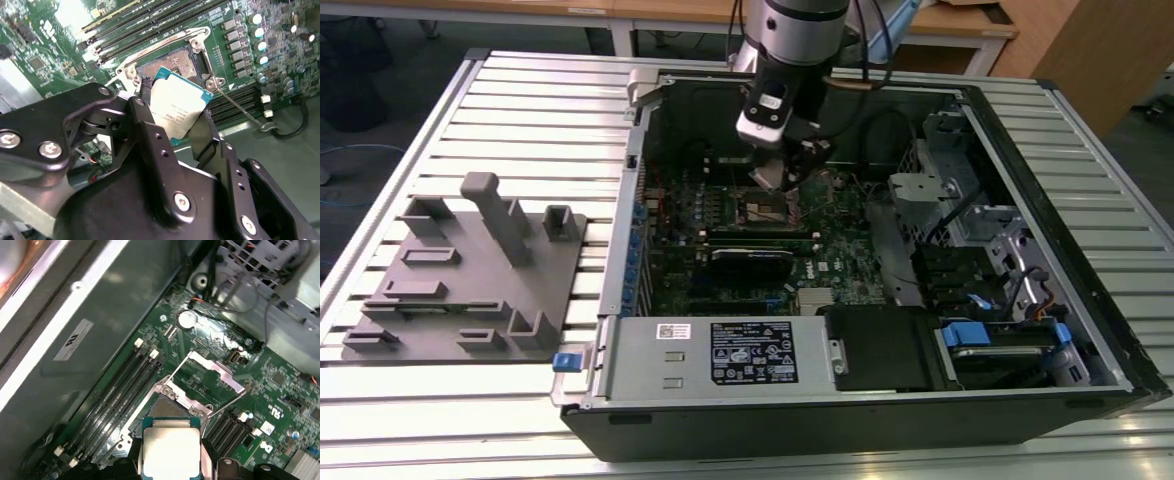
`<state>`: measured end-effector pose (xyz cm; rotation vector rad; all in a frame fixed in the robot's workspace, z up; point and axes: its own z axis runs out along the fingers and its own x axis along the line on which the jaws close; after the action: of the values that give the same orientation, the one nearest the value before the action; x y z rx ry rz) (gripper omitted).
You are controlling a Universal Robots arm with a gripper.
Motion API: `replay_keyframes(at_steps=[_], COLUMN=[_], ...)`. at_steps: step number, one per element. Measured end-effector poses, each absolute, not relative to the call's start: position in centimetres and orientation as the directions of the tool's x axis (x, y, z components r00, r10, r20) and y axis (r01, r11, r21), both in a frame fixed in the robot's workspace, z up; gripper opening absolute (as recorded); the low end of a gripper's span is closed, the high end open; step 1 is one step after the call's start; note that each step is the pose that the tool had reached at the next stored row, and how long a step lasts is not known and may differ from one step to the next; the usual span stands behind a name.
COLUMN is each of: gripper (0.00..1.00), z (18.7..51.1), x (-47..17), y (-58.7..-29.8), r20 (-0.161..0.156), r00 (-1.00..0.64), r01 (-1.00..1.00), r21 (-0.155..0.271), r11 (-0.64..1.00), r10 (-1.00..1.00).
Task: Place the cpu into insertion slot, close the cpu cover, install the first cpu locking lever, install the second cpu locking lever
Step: 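Place the cpu into insertion slot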
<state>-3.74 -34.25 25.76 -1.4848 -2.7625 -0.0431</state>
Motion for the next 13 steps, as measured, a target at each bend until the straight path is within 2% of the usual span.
replay_keyframes(at_steps=[13], gripper=[0.54], z=[25.32], x=[-3.74], y=[-34.25], r20=[0.017], r00=[-0.343], r01=[0.939], r21=[0.022], r11=[0.343], r10=[0.939])
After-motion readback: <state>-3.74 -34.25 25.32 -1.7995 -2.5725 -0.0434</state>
